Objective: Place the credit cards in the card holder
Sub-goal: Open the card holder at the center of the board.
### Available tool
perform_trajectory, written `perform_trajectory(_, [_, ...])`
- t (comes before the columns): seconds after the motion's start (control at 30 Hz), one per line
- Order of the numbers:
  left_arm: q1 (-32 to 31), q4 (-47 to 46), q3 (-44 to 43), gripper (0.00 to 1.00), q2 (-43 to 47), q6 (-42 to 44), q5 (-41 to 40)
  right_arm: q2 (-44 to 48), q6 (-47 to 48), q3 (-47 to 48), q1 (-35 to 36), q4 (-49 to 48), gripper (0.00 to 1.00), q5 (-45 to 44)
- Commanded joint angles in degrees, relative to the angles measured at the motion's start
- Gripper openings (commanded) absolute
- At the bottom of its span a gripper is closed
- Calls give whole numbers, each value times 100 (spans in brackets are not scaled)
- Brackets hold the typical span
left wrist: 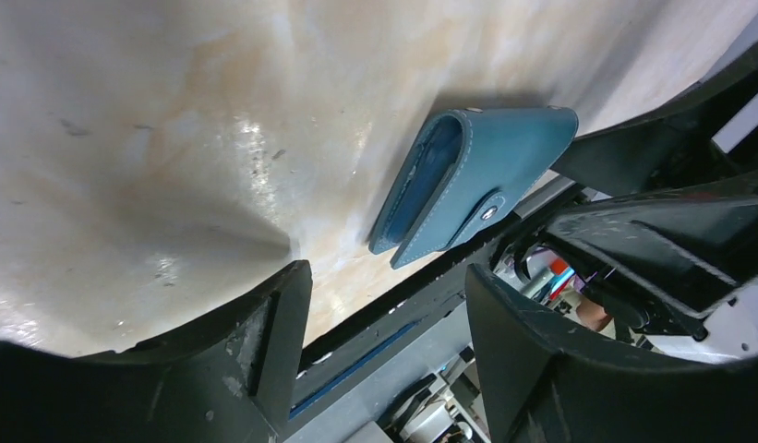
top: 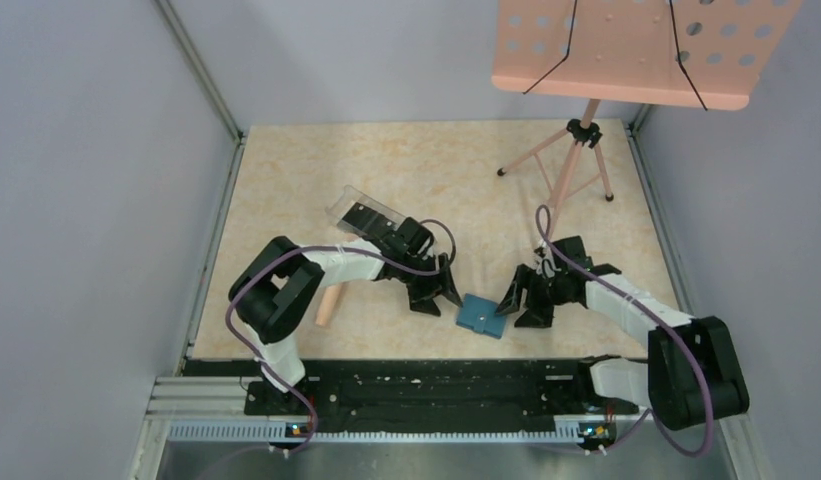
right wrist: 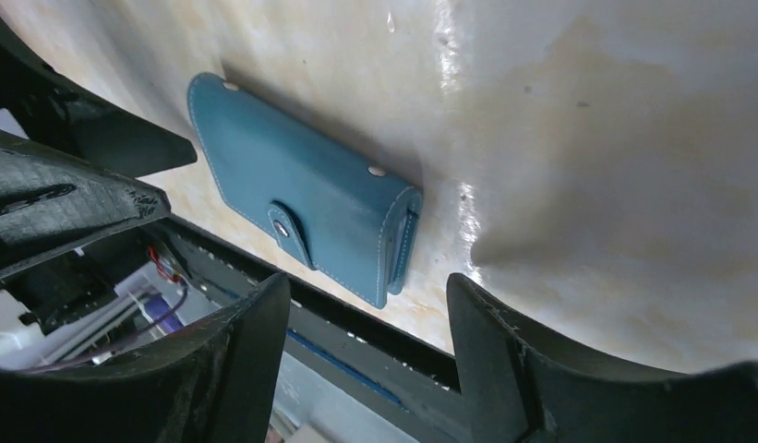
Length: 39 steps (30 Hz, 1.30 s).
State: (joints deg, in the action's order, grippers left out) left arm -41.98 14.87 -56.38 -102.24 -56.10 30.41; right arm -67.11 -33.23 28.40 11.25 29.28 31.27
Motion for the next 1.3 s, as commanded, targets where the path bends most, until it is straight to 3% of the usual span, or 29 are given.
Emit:
perform_trajectory(0.0, [-101, -233, -244, 66, -126, -97, 107, -617, -81, 186, 503, -450, 61, 22])
perform_trajectory(0.23, [-136, -152, -739, 42, -602, 91, 216, -1148, -88, 457, 887, -387, 51, 180])
perform_trajectory(0.3, [-136, 102, -1068, 31, -734, 293, 200, -1176, -108, 509, 926, -371, 48, 350])
perform_trajectory(0.37, [-136, 580, -1593, 26, -902, 635, 69, -1197, -137, 564, 987, -367, 45, 527])
perform_trajectory(0.5, [-128, 1528, -2820, 26, -1335, 1371, -111, -1275, -174, 726, 1184, -413, 45, 922])
perform_trajectory(0.63, [-97, 2294, -3711, 28, -1666, 1890, -436, -1341, -99, 1046, 1447, -232, 57, 944])
perform_trajectory(0.77, [-83, 3230, -4050, 59, -1589, 2196, -1543, -1180, 146, 1437, 1460, 656, 74, 159])
perform_trajectory(0.87, [-76, 3492, -3760, 66, -1295, 2183, -2027, -1227, 454, 1749, 1453, 1330, 77, -365])
perform_trajectory(0.97, [-21, 2942, -2961, 66, -894, 1956, -1537, -1309, 682, 1993, 1430, 1619, 77, -836])
perform_trajectory(1.13, [58, 654, -1004, 65, -187, 850, 105, -1550, 982, 2158, 1042, 1560, 75, -845])
perform_trajectory(1.27, [61, -891, -86, 63, -163, -168, 627, -1937, 1172, 2099, 656, 1124, 74, -432])
